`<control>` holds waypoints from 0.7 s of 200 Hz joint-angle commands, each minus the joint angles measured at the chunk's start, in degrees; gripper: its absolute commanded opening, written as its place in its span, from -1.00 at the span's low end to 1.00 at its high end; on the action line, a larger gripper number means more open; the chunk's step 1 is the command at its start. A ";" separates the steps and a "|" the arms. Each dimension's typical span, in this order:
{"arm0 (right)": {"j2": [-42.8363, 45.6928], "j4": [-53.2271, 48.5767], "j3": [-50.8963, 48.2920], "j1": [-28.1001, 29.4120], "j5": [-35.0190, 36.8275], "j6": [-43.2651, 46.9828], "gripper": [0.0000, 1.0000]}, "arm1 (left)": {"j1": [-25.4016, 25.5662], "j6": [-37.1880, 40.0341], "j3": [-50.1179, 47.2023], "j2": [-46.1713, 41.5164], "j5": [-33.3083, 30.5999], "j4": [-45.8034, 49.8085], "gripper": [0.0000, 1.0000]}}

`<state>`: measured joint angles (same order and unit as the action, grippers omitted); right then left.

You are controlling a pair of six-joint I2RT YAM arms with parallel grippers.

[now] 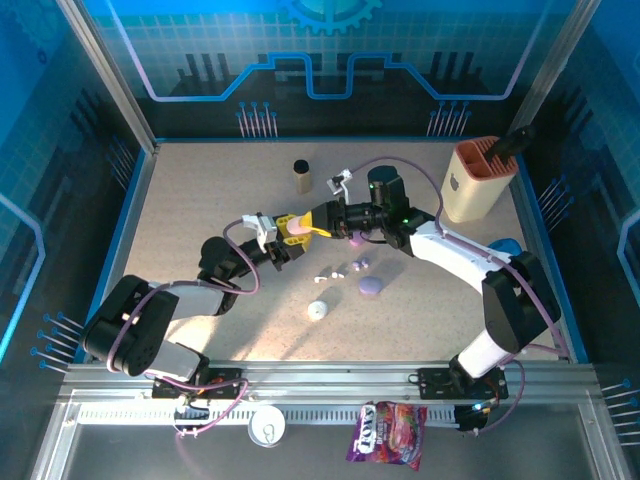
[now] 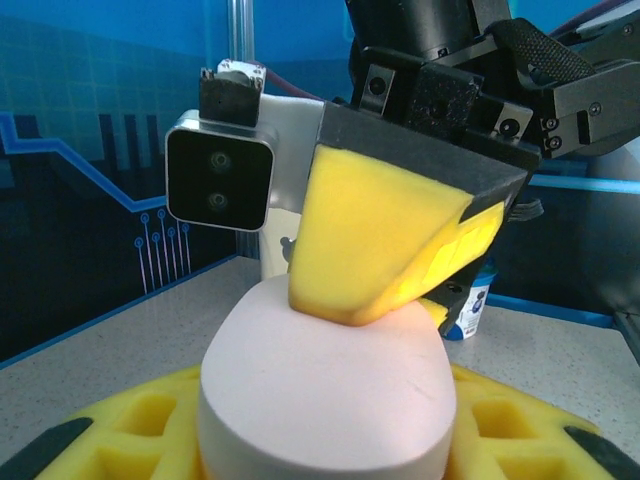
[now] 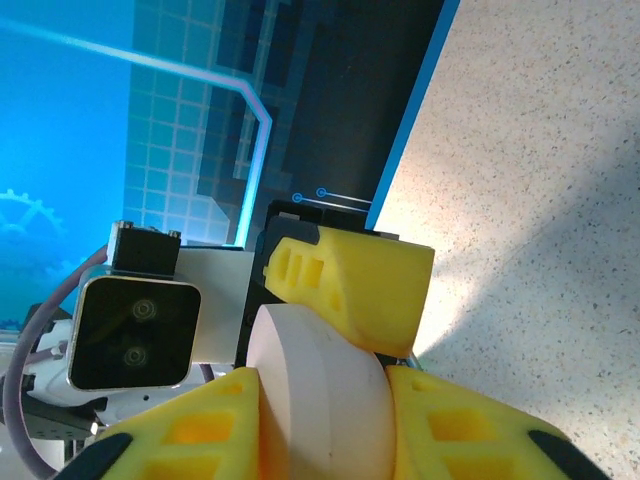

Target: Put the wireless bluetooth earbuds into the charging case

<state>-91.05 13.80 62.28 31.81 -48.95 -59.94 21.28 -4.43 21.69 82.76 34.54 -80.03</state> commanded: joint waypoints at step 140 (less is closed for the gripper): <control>-12.44 -9.43 -0.04 -6.85 19.76 16.47 -0.67 | 0.17 11.96 -0.53 -12.20 -1.17 32.11 0.95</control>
<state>-98.96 7.46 58.65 24.95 -33.78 -48.40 21.39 3.66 21.15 73.71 34.26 -57.30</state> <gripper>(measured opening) 0.257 0.958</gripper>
